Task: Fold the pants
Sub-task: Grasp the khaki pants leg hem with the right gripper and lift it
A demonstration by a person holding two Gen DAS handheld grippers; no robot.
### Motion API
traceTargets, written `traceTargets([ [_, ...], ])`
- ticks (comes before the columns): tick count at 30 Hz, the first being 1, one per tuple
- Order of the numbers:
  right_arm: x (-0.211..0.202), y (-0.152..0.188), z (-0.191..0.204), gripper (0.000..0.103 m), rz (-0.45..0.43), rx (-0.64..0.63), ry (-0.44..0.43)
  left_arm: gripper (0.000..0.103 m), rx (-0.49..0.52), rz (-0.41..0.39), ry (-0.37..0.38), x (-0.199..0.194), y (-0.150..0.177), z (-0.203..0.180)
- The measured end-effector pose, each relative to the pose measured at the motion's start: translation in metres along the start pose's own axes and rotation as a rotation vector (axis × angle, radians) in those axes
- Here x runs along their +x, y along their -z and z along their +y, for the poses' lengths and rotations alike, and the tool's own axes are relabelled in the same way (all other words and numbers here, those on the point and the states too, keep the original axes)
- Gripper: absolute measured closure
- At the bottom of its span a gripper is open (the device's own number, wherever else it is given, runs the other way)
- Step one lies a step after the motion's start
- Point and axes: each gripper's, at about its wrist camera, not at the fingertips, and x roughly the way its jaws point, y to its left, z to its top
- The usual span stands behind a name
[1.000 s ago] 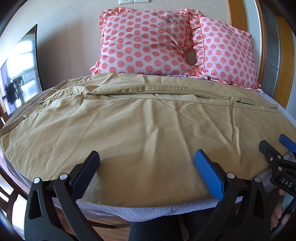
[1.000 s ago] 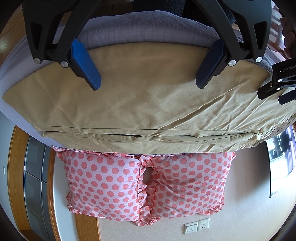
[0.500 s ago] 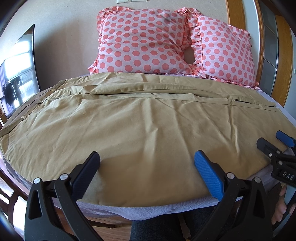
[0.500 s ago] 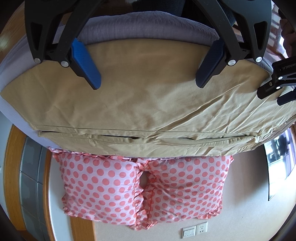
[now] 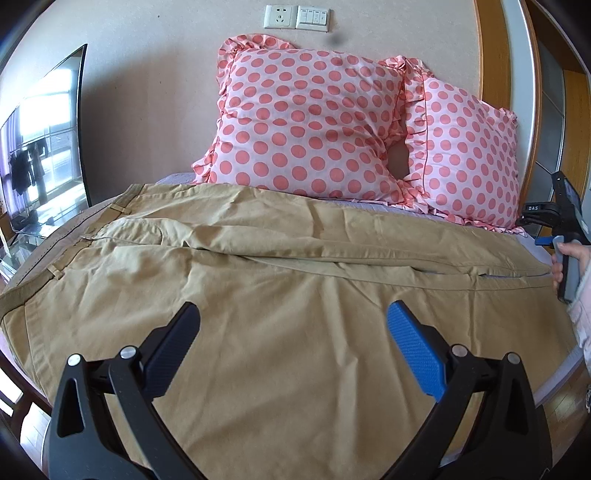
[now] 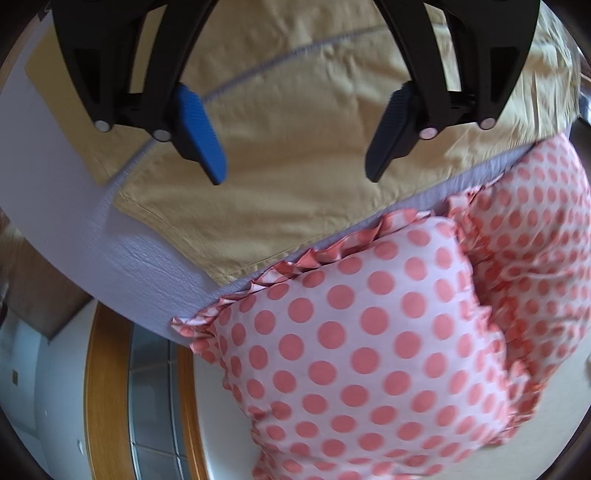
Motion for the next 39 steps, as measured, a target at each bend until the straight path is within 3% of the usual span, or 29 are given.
traceTargets([
  [1, 0.018, -0.012, -0.002, 0.046, 0.023, 0.029, 0.019, 0.002, 0.002, -0.002, 0.0, 0.002, -0.002, 0.001],
  [6, 0.088, -0.056, 0.003, 0.047, 0.069, 0.08, 0.178, 0.002, 0.001, -0.002, 0.004, 0.015, -0.009, 0.007],
  [11, 0.131, -0.071, 0.002, 0.049, 0.121, 0.109, 0.284, 0.002, 0.003, 0.015, 0.006, 0.031, -0.012, 0.007],
  [12, 0.133, -0.071, 0.004, 0.063, 0.095, 0.083, 0.31, 0.002, 0.004, 0.021, 0.009, 0.034, -0.012, 0.006],
  [13, 0.134, -0.068, 0.004, 0.069, 0.078, 0.056, 0.335, 0.002, 0.004, 0.027, 0.012, 0.036, -0.012, 0.006],
  [14, 0.133, -0.065, 0.002, 0.07, 0.052, 0.041, 0.323, 0.002, 0.003, 0.032, 0.019, 0.039, -0.011, 0.005],
  [16, 0.13, -0.061, -0.006, 0.091, 0.023, 0.051, 0.288, 0.002, -0.003, 0.042, 0.034, 0.042, -0.01, 0.004],
  [19, 0.115, -0.055, -0.03, 0.098, 0.019, 0.147, 0.153, 0.002, -0.016, 0.048, 0.06, 0.042, -0.009, 0.003],
  [23, 0.058, -0.032, -0.058, 0.099, -0.078, 0.243, -0.079, 0.002, -0.019, 0.024, 0.07, 0.033, -0.007, 0.004],
  [27, -0.027, 0.026, -0.095, 0.099, -0.174, 0.309, -0.295, 0.002, -0.056, 0.025, 0.082, 0.031, -0.007, 0.012],
  [30, -0.074, 0.082, -0.118, 0.099, -0.166, 0.354, -0.325, 0.002, -0.118, 0.026, 0.104, 0.031, -0.013, 0.022],
  [32, -0.083, 0.104, -0.126, 0.098, -0.104, 0.381, -0.318, 0.002, -0.164, 0.019, 0.126, 0.032, -0.019, 0.028],
  [35, -0.084, 0.115, -0.144, 0.089, -0.018, 0.46, -0.333, 0.002, -0.211, 0.009, 0.165, 0.035, -0.029, 0.037],
  [37, -0.084, 0.121, -0.149, 0.063, -0.004, 0.498, -0.335, 0.002, -0.236, 0.025, 0.177, 0.037, -0.034, 0.045],
  [39, -0.084, 0.126, -0.149, 0.053, 0.002, 0.5, -0.325, 0.002, -0.265, 0.034, 0.184, 0.037, -0.034, 0.055],
])
